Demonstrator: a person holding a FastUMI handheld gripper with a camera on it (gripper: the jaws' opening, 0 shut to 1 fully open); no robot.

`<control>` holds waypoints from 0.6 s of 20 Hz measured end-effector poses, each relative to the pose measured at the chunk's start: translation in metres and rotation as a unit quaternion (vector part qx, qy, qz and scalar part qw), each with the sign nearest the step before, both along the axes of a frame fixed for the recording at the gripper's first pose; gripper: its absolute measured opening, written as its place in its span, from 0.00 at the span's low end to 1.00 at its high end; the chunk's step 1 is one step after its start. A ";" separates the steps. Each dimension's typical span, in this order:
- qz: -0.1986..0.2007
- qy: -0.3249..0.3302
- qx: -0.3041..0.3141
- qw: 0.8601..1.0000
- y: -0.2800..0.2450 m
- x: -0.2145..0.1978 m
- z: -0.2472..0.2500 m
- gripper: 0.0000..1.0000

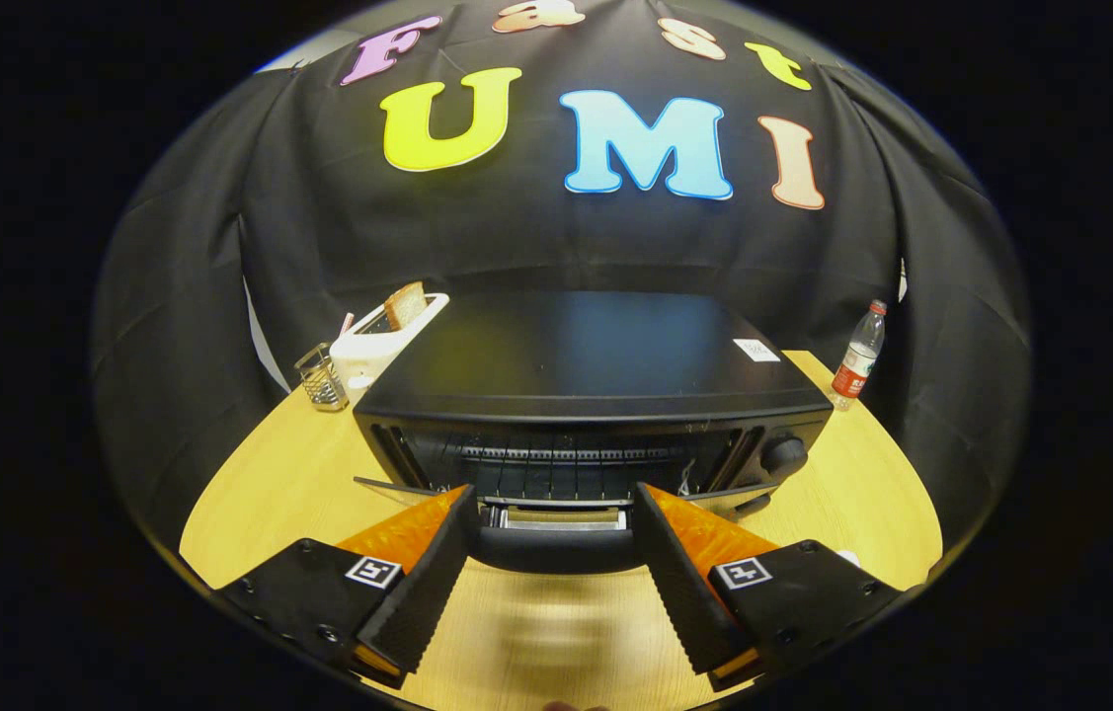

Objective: Open the toaster oven, put the food inside, and close the toaster oven door.

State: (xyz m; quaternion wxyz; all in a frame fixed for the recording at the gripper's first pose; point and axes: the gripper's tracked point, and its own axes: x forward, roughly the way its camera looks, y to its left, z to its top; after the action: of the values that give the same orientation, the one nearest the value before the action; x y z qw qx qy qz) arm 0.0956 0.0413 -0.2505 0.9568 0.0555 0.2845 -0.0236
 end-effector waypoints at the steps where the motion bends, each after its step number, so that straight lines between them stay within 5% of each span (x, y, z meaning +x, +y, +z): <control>1: 0.002 0.008 0.001 1.000 0.001 -0.005 -0.003 1.00; 12: 0.013 0.103 0.023 0.994 0.006 -0.065 -0.058 0.96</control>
State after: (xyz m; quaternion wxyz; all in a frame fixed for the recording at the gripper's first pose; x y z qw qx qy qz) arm 0.0306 0.0475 -0.3089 0.9212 0.0713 0.3823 -0.0104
